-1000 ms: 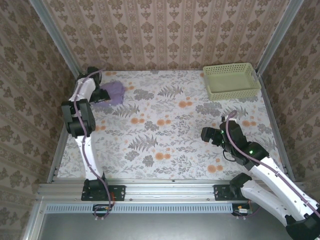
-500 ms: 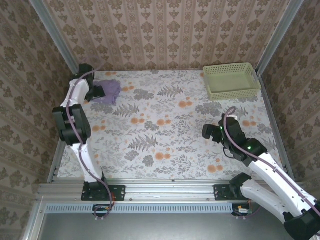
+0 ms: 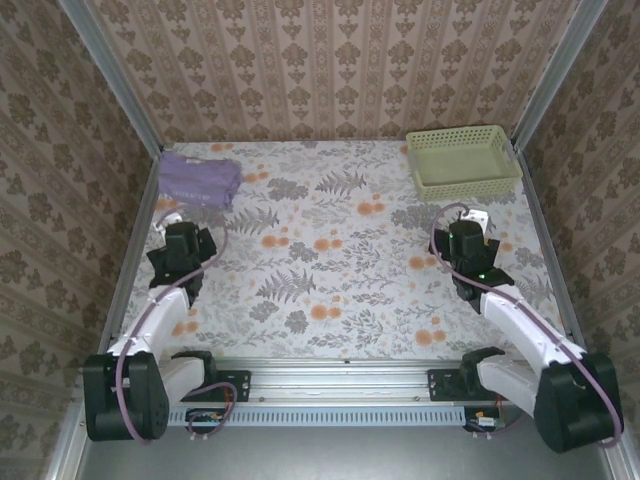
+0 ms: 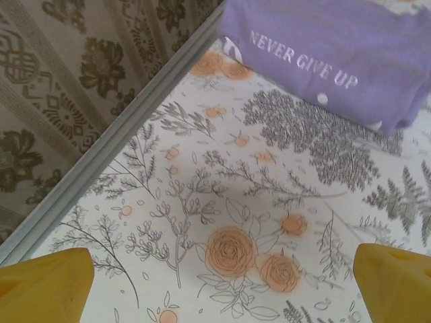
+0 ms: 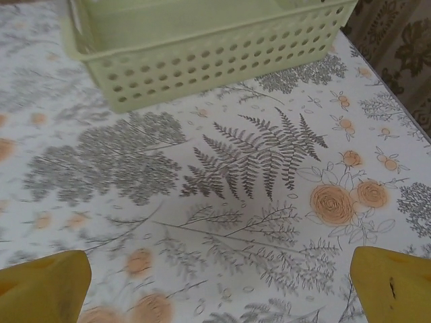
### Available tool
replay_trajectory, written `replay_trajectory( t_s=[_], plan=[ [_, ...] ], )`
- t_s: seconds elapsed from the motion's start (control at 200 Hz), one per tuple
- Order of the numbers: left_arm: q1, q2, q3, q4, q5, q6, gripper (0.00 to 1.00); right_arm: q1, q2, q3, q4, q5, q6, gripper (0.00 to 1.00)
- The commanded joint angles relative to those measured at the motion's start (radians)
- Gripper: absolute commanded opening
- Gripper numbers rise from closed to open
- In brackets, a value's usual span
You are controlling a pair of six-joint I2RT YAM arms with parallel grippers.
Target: Fold the inside-out t-shirt
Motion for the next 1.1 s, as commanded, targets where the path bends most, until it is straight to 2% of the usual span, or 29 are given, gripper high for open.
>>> replay_trajectory(
  t_s=[0.0, 0.125, 0.19, 0.225, 0.285, 0.335, 0.385, 0.445, 0.515, 0.575, 0.63, 0.675, 0.72, 0.795, 0.965, 1.035, 1.095],
  plan=[
    [-0.033, 0.028, -0.08, 0.317, 0.051, 0.175, 1.0, -0.028, 0.07, -0.048, 0.305, -0.087, -0.097, 1.0],
    [-0.028, 0.088, -0.162, 0.556, 0.24, 0.259, 1.0, -0.04, 0.195, -0.067, 0.467, -0.131, -0.121, 1.0],
    [-0.027, 0.132, -0.175, 0.625, 0.269, 0.283, 1.0, -0.043, 0.25, -0.079, 0.557, -0.159, -0.151, 1.0],
    [-0.024, 0.167, -0.18, 0.675, 0.284, 0.291, 1.0, -0.045, 0.259, -0.064, 0.543, -0.178, -0.156, 1.0],
    [0.006, 0.242, -0.177, 0.758, 0.351, 0.295, 1.0, -0.051, 0.276, -0.075, 0.608, -0.223, -0.174, 1.0],
    [0.01, 0.251, -0.155, 0.721, 0.384, 0.313, 1.0, -0.057, 0.283, -0.07, 0.611, -0.236, -0.186, 1.0],
    [0.023, 0.279, -0.15, 0.756, 0.404, 0.322, 1.0, -0.064, 0.278, -0.081, 0.628, -0.251, -0.192, 1.0],
    [0.051, 0.364, -0.149, 0.827, 0.437, 0.302, 1.0, -0.073, 0.269, -0.105, 0.671, -0.273, -0.207, 1.0],
    [0.066, 0.503, -0.153, 1.004, 0.46, 0.305, 1.0, -0.076, 0.273, -0.137, 0.751, -0.277, -0.248, 1.0],
    [0.066, 0.446, -0.121, 0.834, 0.464, 0.294, 1.0, -0.086, 0.315, -0.163, 0.847, -0.285, -0.255, 1.0],
    [0.067, 0.478, -0.113, 0.882, 0.45, 0.299, 1.0, -0.098, 0.386, -0.18, 0.942, -0.303, -0.246, 1.0],
    [0.065, 0.463, -0.091, 0.805, 0.439, 0.286, 1.0, -0.111, 0.444, -0.18, 0.989, -0.334, -0.243, 1.0],
    [0.063, 0.474, -0.091, 0.83, 0.434, 0.295, 1.0, -0.116, 0.49, -0.162, 1.012, -0.337, -0.241, 1.0],
    [0.057, 0.467, -0.087, 0.81, 0.428, 0.293, 1.0, -0.136, 0.473, -0.1, 0.862, -0.349, -0.214, 1.0],
    [0.052, 0.471, -0.085, 0.812, 0.414, 0.298, 1.0, -0.149, 0.476, -0.097, 0.866, -0.355, -0.205, 1.0],
    [0.042, 0.471, -0.085, 0.81, 0.388, 0.302, 1.0, -0.135, 0.474, -0.104, 0.88, -0.304, -0.202, 1.0],
    [0.035, 0.471, -0.087, 0.815, 0.36, 0.301, 1.0, -0.137, 0.475, -0.103, 0.876, -0.308, -0.2, 1.0]
  ],
)
